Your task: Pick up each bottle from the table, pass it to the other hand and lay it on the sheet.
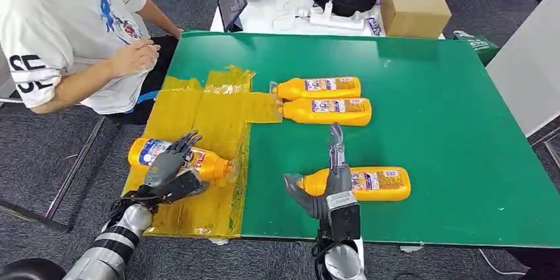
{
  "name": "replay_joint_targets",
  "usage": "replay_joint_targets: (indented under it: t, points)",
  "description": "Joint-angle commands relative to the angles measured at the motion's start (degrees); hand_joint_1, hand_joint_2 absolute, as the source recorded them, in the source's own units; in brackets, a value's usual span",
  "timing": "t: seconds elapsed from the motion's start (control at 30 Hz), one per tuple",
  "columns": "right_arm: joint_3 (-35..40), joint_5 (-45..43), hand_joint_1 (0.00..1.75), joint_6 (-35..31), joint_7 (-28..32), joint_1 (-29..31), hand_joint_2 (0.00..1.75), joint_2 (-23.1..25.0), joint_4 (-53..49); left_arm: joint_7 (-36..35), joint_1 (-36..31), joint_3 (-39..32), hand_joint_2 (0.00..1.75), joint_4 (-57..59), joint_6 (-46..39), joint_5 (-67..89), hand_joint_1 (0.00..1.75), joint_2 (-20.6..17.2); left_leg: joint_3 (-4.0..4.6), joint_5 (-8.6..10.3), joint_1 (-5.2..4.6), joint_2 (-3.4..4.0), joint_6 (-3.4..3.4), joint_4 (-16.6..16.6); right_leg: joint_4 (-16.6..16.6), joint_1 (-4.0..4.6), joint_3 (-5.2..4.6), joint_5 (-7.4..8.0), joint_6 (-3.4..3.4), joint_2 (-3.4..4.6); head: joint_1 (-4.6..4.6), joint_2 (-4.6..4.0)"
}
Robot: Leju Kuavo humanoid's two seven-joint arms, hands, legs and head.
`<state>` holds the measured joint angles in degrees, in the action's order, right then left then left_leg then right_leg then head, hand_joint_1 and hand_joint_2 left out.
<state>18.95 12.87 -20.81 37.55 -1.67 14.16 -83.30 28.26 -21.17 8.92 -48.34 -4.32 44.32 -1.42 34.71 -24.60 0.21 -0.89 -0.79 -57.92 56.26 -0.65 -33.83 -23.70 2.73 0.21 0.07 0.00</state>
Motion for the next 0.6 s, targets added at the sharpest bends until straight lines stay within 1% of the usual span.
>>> replay_joint_targets:
  t: [0.03, 0.07, 0.1, 0.2, 0.23, 0.3, 0.33, 0.37, 0.4, 0.43, 0.47, 0.5, 0.6]
  points:
    - [-0.6, 0.1, 0.0, 0.5, -0.1, 2.9, 1.75, 0.0, 6.4, 2.1, 5.5, -3.9, 0.0, -5.8, 7.6, -11.1, 0.0, 1.0, -0.26, -0.06, 0.03, 0.4, 0.03, 0.1, -0.1, 0.05, 0.16, 0.08, -0.08, 0.31, -0.02, 0.0]
    - [-0.6, 0.1, 0.0, 0.5, -0.1, 2.9, 1.75, 0.0, 6.4, 2.1, 5.5, -3.9, 0.0, -5.8, 7.6, -11.1, 0.0, 1.0, -0.29, -0.07, 0.05, 0.44, 0.05, 0.1, -0.2, 0.08, 0.19, 0.08, -0.11, 0.33, -0.02, 0.0]
    - [-0.5, 0.1, 0.0, 0.6, -0.1, 2.8, 1.75, 0.0, 6.3, 1.3, 5.7, -3.7, 0.0, -6.8, 7.9, -11.1, 0.0, 1.1, -0.21, -0.03, 0.02, 0.25, 0.04, 0.1, -0.1, 0.04, 0.13, 0.05, -0.06, 0.18, 0.0, 0.0]
    - [-0.3, 0.5, 0.0, 0.8, -0.3, 2.7, 1.75, 0.0, 6.3, 0.0, 6.6, -8.0, 0.0, -9.6, 13.5, -21.1, 0.0, 2.9, -0.19, -0.04, 0.04, 0.23, 0.05, 0.0, -0.1, 0.06, 0.08, 0.03, -0.07, 0.11, 0.0, 0.0]
    - [-0.2, 0.9, 0.0, 0.8, -0.5, 2.7, 1.75, 0.0, 6.4, -0.2, 7.1, -10.3, 0.0, -11.9, 13.6, -25.7, 0.0, 4.2, -0.15, -0.02, 0.04, 0.21, 0.05, 0.0, -0.1, 0.06, 0.05, 0.04, -0.06, 0.1, -0.02, 0.0]
    - [0.0, 1.2, 0.0, 0.8, -0.8, 2.7, 1.75, 0.1, 6.6, -0.5, 7.2, -11.0, 0.0, -13.9, 13.3, -27.7, 0.0, 4.8, -0.27, -0.12, 0.09, 0.37, 0.08, 0.0, -0.1, 0.12, 0.15, 0.01, -0.12, 0.2, -0.04, 0.0]
    - [0.5, 2.6, 0.0, 0.8, -1.5, 2.9, 1.75, -0.3, 6.9, 0.0, 7.4, -13.4, 0.0, -16.0, 10.2, -30.4, 0.0, 6.9, -0.12, -0.03, 0.06, 0.23, 0.04, 0.0, 0.0, 0.07, 0.03, 0.04, -0.05, 0.1, -0.02, 0.0]
    - [1.1, 5.3, 0.0, 0.2, -3.0, 3.3, 1.75, -1.0, 7.4, 1.8, 7.2, -15.1, 0.0, -18.0, 5.2, -31.1, 0.0, 8.9, -0.22, -0.1, 0.12, 0.34, 0.06, 0.0, -0.1, 0.14, 0.11, 0.01, -0.1, 0.16, -0.02, 0.0]
    - [2.0, 8.5, 0.0, -0.3, -5.1, 3.8, 1.75, -2.0, 7.6, 4.1, 6.9, -15.6, 0.0, -19.7, -1.4, -30.2, 0.0, 10.3, -0.09, -0.04, 0.08, 0.16, 0.03, 0.0, 0.0, 0.09, 0.04, 0.01, -0.04, 0.0, -0.02, 0.0]
    - [2.4, 11.1, 0.0, -0.2, -7.1, 4.5, 1.75, -3.3, 7.8, 5.9, 6.2, -16.0, 0.0, -21.7, -8.6, -28.8, 0.0, 11.9, -0.11, -0.08, 0.11, 0.21, 0.03, 0.0, -0.1, 0.13, 0.06, 0.01, -0.06, 0.03, -0.02, 0.0]
    - [3.0, 15.1, 0.0, -1.4, -8.0, 5.0, 1.75, -4.7, 7.4, 8.4, 6.0, -16.1, 0.0, -23.7, -16.9, -25.7, 0.0, 12.8, 0.11, 0.02, 0.08, 0.09, 0.01, 0.0, 0.0, 0.08, -0.14, 0.05, -0.01, -0.06, 0.0, 0.0]
    - [2.6, 15.6, 0.0, -1.4, -8.2, 4.9, 1.75, -5.4, 6.1, 8.3, 6.2, -15.1, 1.75, -25.2, -18.5, -25.2, 0.0, 12.7, 0.13, -0.02, 0.11, 0.04, 0.0, -0.1, 0.0, 0.13, -0.11, 0.01, -0.02, -0.14, -0.02, 0.0]
    - [2.2, 15.8, 0.0, -0.8, -8.8, 4.7, 1.75, -5.8, 5.1, 7.5, 6.7, -14.5, 1.75, -26.3, -18.9, -25.3, 0.0, 12.3, 0.13, -0.02, 0.08, 0.1, 0.01, -0.1, -0.1, 0.09, -0.13, 0.03, 0.0, -0.06, -0.02, 0.0]
